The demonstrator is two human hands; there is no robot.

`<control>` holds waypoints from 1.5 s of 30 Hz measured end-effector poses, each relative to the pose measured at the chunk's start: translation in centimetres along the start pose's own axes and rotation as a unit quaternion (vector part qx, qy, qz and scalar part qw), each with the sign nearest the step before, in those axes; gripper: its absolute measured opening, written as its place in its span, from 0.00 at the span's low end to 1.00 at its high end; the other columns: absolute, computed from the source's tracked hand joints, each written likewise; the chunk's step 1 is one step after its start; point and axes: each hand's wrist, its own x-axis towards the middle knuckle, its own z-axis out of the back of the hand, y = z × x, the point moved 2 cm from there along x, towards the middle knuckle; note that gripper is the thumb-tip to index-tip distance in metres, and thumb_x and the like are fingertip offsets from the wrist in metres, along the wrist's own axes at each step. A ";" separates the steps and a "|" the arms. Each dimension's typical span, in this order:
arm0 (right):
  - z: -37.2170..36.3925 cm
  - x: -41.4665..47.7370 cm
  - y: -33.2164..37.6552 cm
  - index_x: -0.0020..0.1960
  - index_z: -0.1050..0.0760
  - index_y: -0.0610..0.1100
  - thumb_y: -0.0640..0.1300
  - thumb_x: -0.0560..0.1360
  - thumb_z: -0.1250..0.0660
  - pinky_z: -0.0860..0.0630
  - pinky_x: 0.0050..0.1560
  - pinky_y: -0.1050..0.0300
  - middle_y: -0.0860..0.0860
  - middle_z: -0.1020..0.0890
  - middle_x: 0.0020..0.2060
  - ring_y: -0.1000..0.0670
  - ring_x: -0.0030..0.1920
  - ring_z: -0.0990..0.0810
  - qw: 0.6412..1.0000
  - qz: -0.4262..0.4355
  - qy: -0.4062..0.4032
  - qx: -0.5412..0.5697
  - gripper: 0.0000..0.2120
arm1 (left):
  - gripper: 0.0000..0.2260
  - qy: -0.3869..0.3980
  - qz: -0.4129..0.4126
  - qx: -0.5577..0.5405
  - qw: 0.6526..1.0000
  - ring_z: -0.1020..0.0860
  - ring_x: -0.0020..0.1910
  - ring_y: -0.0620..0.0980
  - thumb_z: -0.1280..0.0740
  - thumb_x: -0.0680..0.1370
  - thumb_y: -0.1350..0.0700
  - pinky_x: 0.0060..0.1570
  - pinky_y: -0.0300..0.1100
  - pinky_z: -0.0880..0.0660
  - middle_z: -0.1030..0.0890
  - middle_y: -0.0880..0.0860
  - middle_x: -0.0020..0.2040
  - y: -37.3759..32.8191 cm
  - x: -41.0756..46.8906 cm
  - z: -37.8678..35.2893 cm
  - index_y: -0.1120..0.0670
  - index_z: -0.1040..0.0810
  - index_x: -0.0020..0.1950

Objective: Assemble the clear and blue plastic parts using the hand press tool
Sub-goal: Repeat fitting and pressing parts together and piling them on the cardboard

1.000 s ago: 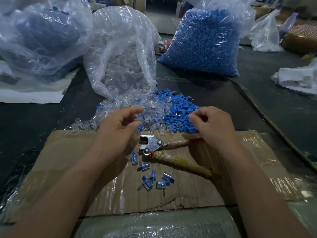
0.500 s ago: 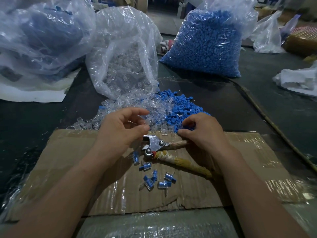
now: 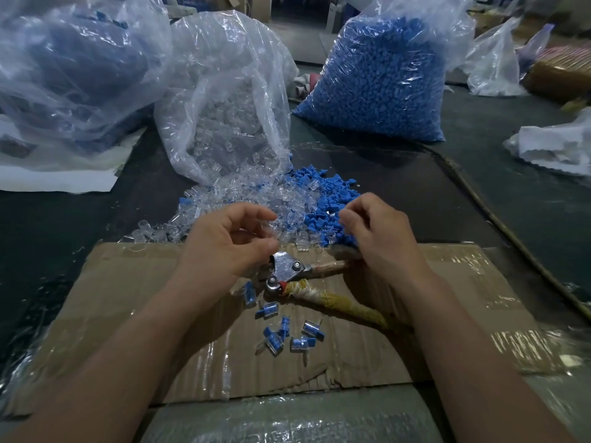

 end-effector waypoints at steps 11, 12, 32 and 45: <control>-0.4 -2.2 3.8 0.43 0.24 0.58 0.37 0.72 0.32 0.23 0.37 0.68 0.58 0.20 0.33 0.58 0.35 0.20 0.974 0.039 0.053 0.219 0.14 | 0.09 0.001 -0.022 0.034 0.999 0.19 0.33 0.47 0.29 0.66 0.64 0.33 0.34 0.22 0.18 0.51 0.36 -0.3 -0.2 -0.2 0.53 0.22 0.41; -0.5 -2.4 4.1 0.44 0.24 0.58 0.37 0.72 0.32 0.23 0.38 0.68 0.58 0.20 0.34 0.59 0.35 0.20 0.973 0.047 0.061 0.218 0.15 | 0.08 0.000 -0.023 0.034 0.999 0.19 0.33 0.47 0.28 0.66 0.64 0.33 0.33 0.23 0.18 0.51 0.36 -0.3 -0.2 -0.3 0.53 0.22 0.40; -1.0 -3.2 5.4 0.40 0.23 0.51 0.42 0.66 0.26 0.27 0.34 0.70 0.56 0.21 0.31 0.61 0.32 0.22 0.966 0.061 0.093 0.233 0.07 | 0.10 -0.009 -0.069 0.109 0.992 0.18 0.35 0.47 0.26 0.67 0.64 0.36 0.38 0.21 0.17 0.51 0.36 -0.3 -0.5 -0.7 0.49 0.20 0.39; -0.9 -3.0 5.0 0.47 0.26 0.53 0.42 0.67 0.29 0.21 0.46 0.61 0.55 0.17 0.40 0.57 0.43 0.18 0.942 0.016 0.139 0.306 0.11 | 0.09 0.026 -0.052 0.025 0.998 0.19 0.37 0.48 0.30 0.68 0.65 0.38 0.40 0.20 0.17 0.52 0.37 -1.2 -0.9 -0.5 0.51 0.17 0.39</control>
